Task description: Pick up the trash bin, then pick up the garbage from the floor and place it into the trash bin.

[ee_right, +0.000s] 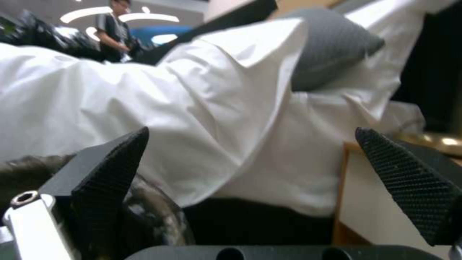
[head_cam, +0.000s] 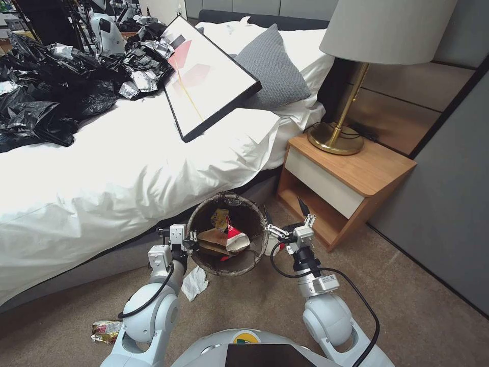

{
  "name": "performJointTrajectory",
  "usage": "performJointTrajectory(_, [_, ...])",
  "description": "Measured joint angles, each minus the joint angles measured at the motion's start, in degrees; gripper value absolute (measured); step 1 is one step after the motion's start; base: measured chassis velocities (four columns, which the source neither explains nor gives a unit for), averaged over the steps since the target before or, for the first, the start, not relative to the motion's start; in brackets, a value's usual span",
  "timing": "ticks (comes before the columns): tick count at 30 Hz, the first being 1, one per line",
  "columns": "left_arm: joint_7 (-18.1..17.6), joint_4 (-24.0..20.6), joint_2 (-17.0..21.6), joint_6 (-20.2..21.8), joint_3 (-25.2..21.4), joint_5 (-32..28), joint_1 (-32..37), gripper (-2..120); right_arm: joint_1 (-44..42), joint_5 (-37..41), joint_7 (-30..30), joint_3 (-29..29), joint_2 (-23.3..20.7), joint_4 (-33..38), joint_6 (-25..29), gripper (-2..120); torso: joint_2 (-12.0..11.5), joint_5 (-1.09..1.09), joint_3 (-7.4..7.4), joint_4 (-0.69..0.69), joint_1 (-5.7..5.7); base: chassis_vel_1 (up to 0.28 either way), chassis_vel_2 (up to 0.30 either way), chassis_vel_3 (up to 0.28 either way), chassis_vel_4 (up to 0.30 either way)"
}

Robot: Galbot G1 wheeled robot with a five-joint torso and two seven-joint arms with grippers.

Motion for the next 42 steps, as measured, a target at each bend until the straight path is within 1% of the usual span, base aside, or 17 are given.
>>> performJointTrajectory(3, [0.0,0.0,0.0,-0.1,0.0,0.0,0.0,0,0.3,-2.1,-1.0,0.1,0.2,-0.6,1.9,100,0.0,0.0,0.0,0.0,0.0,0.0,0.0,0.0,0.0])
performJointTrajectory(16, [0.1,-0.2,0.2,-0.1,0.0,-0.1,0.0,0,1.6,-3.1,-1.7,0.7,-0.6,-0.9,2.1,100,0.0,0.0,0.0,-0.01,0.0,0.0,0.0,0.0,0.0])
performJointTrajectory(20, [0.1,-0.9,0.4,-0.1,-0.2,-0.4,0.1,0,4.7,-2.1,-0.9,2.3,-2.4,-2.5,-0.1,100,0.0,0.0,0.0,0.0,0.0,0.0,0.0,0.0,0.0])
performJointTrajectory(23, [0.0,-1.3,0.5,-0.1,-0.6,-0.5,0.3,0,7.5,-0.6,-2.1,4.2,-5.0,-4.8,-1.9,100,0.0,0.01,0.01,0.0,0.0,0.0,0.0,0.0,0.0])
performJointTrajectory(24, [0.0,-1.3,0.5,-0.1,-0.6,-0.5,0.3,0,7.5,-0.6,-2.1,4.2,-5.0,-4.8,-1.9,100,0.0,0.01,0.01,0.0,0.0,0.0,0.0,0.0,0.0])
performJointTrajectory(26, [0.0,-1.3,0.5,-0.1,-0.9,-0.6,0.4,0,8.9,0.8,-4.2,5.7,-6.4,-6.2,-2.9,100,0.0,0.0,0.0,0.0,0.0,0.0,0.0,0.0,0.0])
performJointTrajectory(27, [-0.1,-1.3,0.5,-0.2,-1.1,-0.6,0.4,0,9.7,1.4,-6.3,7.0,-6.8,-7.9,-3.0,100,0.0,0.0,0.01,0.0,0.0,0.0,0.0,0.0,0.0])
performJointTrajectory(28, [-0.1,-1.3,0.5,-0.2,-1.1,-0.6,0.4,0,9.7,1.4,-6.3,7.0,-6.8,-7.9,-3.0,100,0.0,0.0,0.01,0.0,0.0,0.0,0.0,0.0,0.0])
performJointTrajectory(31, [-0.3,-1.3,0.5,-0.3,-1.3,-0.9,0.3,0,9.6,3.0,-10.7,8.3,-6.7,-11.2,-2.6,100,0.0,0.01,0.0,0.0,0.0,0.0,0.0,0.0,0.0])
performJointTrajectory(32, [-0.3,-1.3,0.5,-0.3,-1.3,-0.9,0.3,0,9.6,3.0,-10.7,8.3,-6.7,-11.2,-2.6,100,0.0,0.01,0.0,0.0,0.0,0.0,0.0,0.0,0.0])
performJointTrajectory(34, [-0.4,-1.4,0.5,-0.3,-1.4,-1.0,0.3,0,9.4,3.1,-13.4,8.7,-6.8,-13.3,-2.3,100,0.0,0.01,0.0,-0.01,0.0,0.0,0.0,0.0,0.0])
performJointTrajectory(35, [-0.4,-1.4,0.5,-0.3,-1.4,-1.0,0.3,0,9.4,3.1,-13.4,8.7,-6.8,-13.3,-2.3,100,0.0,0.01,0.0,-0.01,0.0,0.0,0.0,0.0,0.0])
performJointTrajectory(37, [-0.4,-1.5,0.6,-0.3,-1.5,-1.2,0.3,0,9.5,2.7,-16.7,8.7,-8.0,-15.7,-2.0,100,0.0,0.01,0.0,0.0,0.0,0.0,0.0,0.0,0.0])
performJointTrajectory(39, [-0.4,-1.7,0.6,-0.3,-1.6,-1.3,0.3,0,10.4,0.4,-21.7,8.2,-10.4,-19.2,-1.4,100,0.0,0.0,0.0,-0.01,0.0,0.0,0.0,0.0,0.0])
performJointTrajectory(40, [-0.4,-1.7,0.6,-0.3,-1.6,-1.3,0.3,0,10.4,0.4,-21.7,8.2,-10.4,-19.2,-1.4,100,0.0,0.0,0.0,-0.01,0.0,0.0,0.0,0.0,0.0])
performJointTrajectory(42, [-0.5,-1.7,0.5,-0.3,-1.5,-1.3,0.3,0,12.3,-2.2,-26.5,6.2,-12.7,-23.1,-1.0,100,0.0,0.0,0.0,-0.01,0.0,0.0,0.0,0.0,0.0])
